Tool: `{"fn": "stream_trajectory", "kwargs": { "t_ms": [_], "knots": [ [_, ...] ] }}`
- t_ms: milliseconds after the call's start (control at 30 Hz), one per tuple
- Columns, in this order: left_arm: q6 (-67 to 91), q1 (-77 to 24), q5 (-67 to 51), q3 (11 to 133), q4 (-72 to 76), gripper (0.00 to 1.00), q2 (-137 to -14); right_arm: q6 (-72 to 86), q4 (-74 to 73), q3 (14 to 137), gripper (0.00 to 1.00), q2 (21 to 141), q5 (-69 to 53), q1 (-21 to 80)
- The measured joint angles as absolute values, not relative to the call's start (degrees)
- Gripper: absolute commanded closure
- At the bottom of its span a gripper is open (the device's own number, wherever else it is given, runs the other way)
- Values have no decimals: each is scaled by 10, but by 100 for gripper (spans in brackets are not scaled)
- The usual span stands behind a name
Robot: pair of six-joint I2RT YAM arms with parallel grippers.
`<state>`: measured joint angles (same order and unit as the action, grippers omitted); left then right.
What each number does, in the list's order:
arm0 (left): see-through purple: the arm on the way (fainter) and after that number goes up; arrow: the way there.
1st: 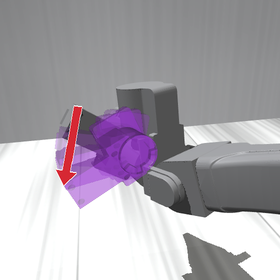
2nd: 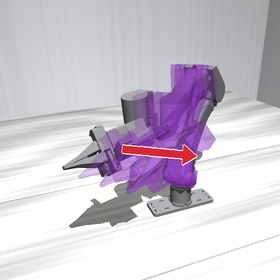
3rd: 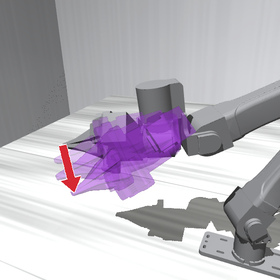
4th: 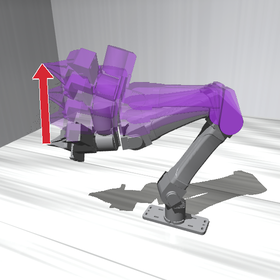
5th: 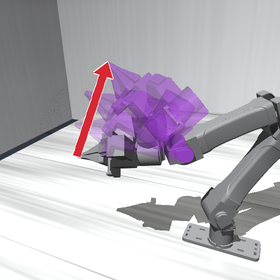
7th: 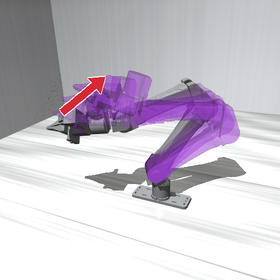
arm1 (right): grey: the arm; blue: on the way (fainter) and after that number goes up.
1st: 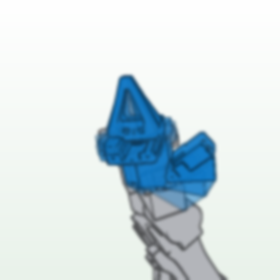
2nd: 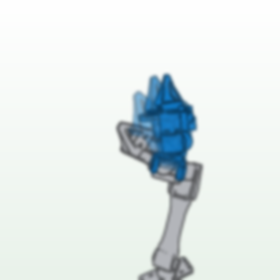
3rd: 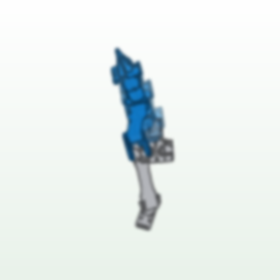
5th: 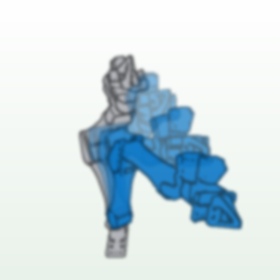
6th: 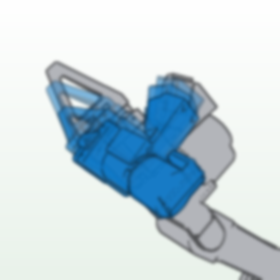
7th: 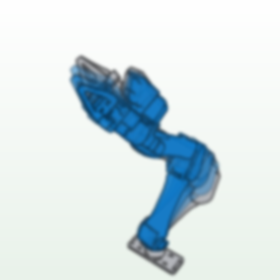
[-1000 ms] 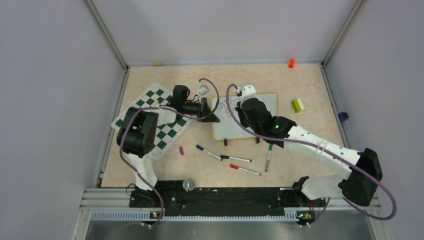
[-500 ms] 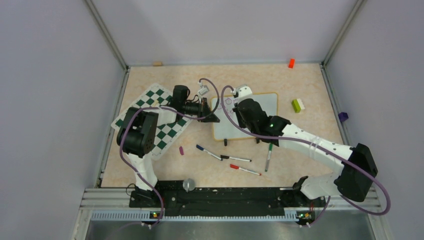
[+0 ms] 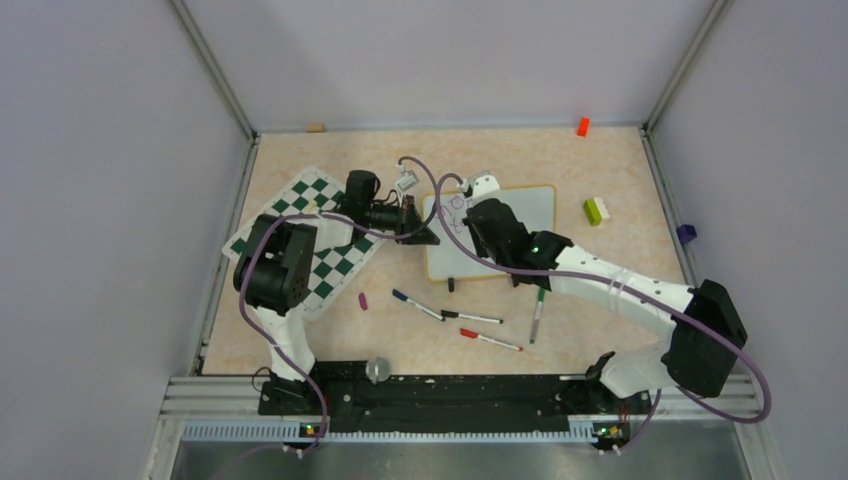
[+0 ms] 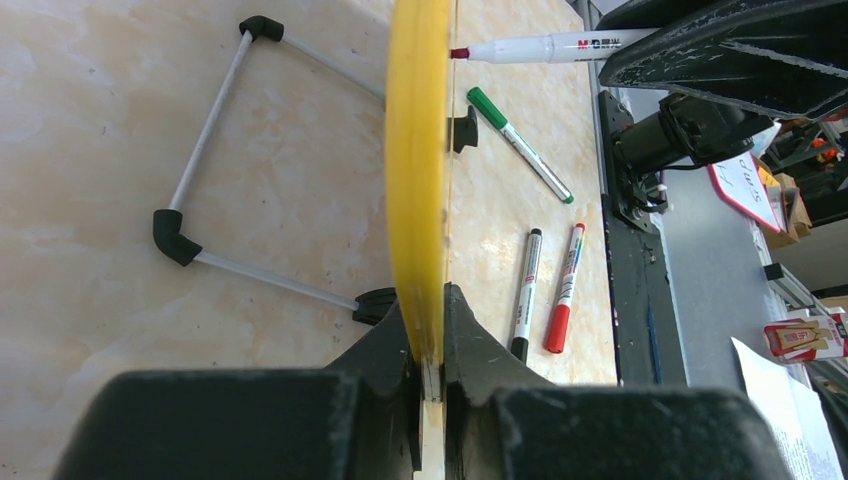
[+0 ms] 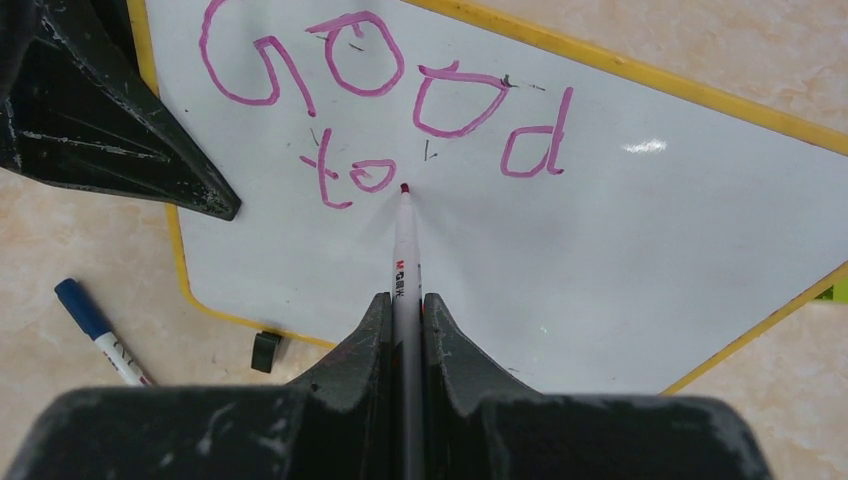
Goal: Write a sentence on the whiteboard
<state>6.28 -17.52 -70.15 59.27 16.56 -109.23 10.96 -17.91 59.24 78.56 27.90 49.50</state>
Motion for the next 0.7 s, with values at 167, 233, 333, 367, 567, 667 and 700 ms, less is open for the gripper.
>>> {"fn": "stream_trajectory", "kwargs": {
  "t_ms": [167, 233, 333, 367, 567, 667, 700],
  "knots": [
    [63, -175, -701, 593, 165, 100, -1092, 110, -179, 593, 100, 786, 280, 495],
    [63, -175, -701, 593, 165, 100, -1092, 111, -179, 593, 100, 786, 280, 495],
    [63, -175, -701, 593, 165, 100, -1092, 114, -180, 593, 100, 786, 280, 495],
    [63, -175, -701, 593, 165, 100, -1092, 116, -180, 592, 100, 785, 280, 495],
    [62, -175, -701, 593, 165, 100, -1092, 127, -181, 572, 100, 773, 280, 495],
    [62, -175, -701, 593, 165, 100, -1092, 131, -185, 570, 100, 771, 280, 494],
    [62, -175, -701, 593, 165, 100, -1092, 131, -185, 570, 100, 771, 281, 493]
  ]
}}
